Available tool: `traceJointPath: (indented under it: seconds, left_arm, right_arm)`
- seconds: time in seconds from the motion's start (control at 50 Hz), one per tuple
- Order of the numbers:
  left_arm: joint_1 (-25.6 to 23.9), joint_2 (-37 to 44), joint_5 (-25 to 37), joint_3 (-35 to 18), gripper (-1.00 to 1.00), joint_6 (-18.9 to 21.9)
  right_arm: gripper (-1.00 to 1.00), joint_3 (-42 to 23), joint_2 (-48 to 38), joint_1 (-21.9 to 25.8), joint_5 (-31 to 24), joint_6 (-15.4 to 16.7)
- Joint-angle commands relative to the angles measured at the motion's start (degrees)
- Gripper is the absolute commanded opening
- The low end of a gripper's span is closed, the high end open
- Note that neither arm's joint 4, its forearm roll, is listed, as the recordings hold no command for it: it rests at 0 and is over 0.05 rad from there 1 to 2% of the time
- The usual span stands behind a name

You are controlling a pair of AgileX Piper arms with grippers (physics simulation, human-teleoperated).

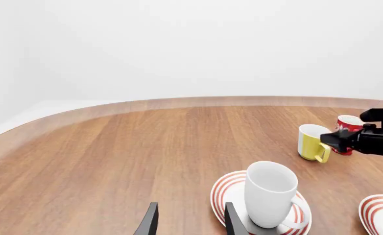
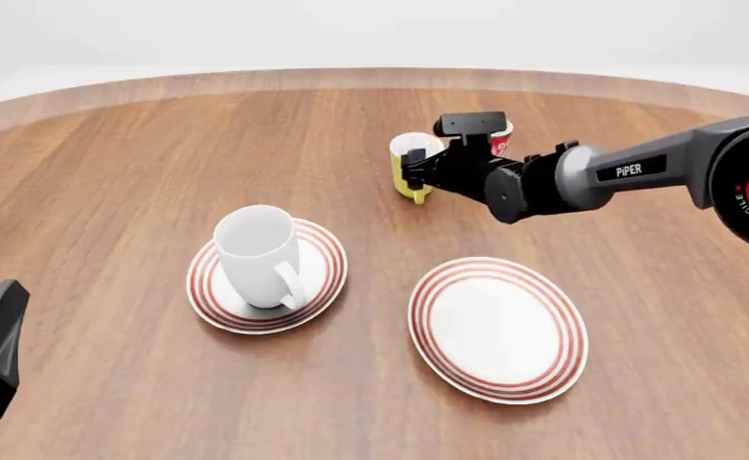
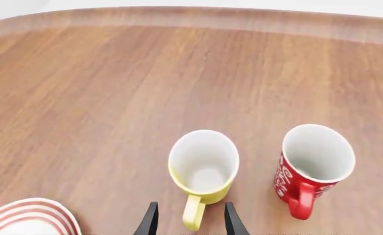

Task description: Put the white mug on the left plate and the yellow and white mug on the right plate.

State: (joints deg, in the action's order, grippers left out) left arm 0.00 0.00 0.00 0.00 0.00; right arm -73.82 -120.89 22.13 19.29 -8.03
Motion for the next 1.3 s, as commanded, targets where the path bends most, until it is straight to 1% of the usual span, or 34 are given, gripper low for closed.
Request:
traceJointPath:
  seconds: [0.02, 0.46, 1.3]
  left_arm:
    - [0.00, 0.00, 0.00, 0.00, 1.00, 0.00]
    - [0.00, 0.00, 0.00, 0.00, 1.00, 0.00]
    - [0.00, 0.00, 0.00, 0.00, 1.00, 0.00]
  right_arm:
    - [1.00, -0.14, -1.25, -0.03, 0.18, -0.44]
    - [1.00, -1.10, -3.07, -0.10, 0.09, -0.98]
    - [1.00, -4.70, -5.98, 0.48, -2.88, -0.77]
